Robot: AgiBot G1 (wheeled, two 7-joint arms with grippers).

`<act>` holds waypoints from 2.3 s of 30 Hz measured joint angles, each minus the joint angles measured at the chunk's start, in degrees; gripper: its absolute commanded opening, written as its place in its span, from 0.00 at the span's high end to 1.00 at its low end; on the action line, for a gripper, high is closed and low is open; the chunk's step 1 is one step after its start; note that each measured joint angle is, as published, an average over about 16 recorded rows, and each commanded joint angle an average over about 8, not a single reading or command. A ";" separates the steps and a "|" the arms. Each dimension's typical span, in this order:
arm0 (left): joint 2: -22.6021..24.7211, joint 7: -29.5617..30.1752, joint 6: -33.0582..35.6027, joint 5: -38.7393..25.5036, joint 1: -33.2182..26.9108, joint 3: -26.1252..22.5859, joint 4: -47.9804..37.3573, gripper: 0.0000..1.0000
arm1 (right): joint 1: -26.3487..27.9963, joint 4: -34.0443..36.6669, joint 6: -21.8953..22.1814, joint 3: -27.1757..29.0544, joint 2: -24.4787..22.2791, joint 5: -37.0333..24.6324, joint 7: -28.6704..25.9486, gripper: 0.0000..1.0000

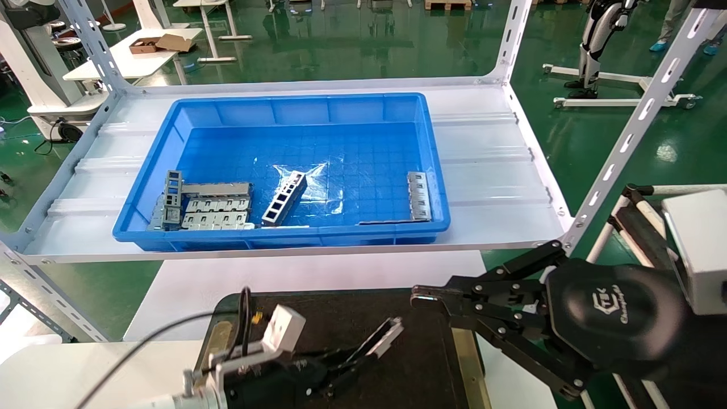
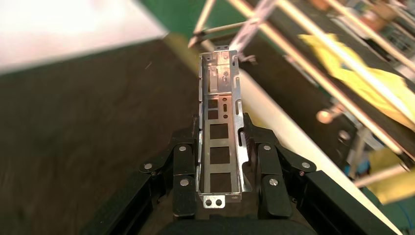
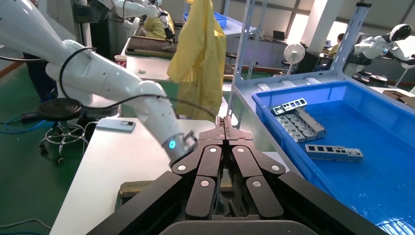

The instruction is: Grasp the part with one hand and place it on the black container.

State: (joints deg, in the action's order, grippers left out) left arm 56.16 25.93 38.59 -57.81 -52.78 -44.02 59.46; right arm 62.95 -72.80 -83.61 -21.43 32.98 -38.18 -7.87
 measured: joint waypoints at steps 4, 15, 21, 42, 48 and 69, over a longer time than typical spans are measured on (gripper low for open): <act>1.99 5.48 -8.08 -1.98 1.86 -1.97 -0.73 1.00 | 0.00 0.00 0.00 0.00 0.00 0.00 0.00 1.00; 11.13 17.93 -25.80 -5.15 0.88 -7.30 -9.67 1.00 | 0.00 0.00 0.00 -0.01 0.00 0.01 0.00 1.00; 15.15 22.62 -31.09 -5.12 -0.68 -9.98 -14.50 1.00 | 0.00 0.00 0.00 -0.01 0.00 0.01 0.01 1.00; 16.32 30.16 -39.23 -2.01 -1.71 -18.25 -14.20 0.00 | 0.01 0.00 0.01 -0.02 -0.01 0.02 0.01 0.00; 15.41 30.77 -40.85 -0.79 -2.08 -20.72 -12.96 0.00 | 0.01 0.00 0.01 -0.03 -0.01 0.02 0.01 0.00; -0.39 24.44 -38.77 -2.91 -7.29 -32.13 3.65 0.00 | 0.01 0.00 0.02 -0.04 -0.01 0.03 0.02 0.00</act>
State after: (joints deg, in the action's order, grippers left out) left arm 55.78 50.37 -0.18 -60.71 -60.08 -76.15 63.10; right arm 62.97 -72.80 -83.59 -21.46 32.96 -38.15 -7.85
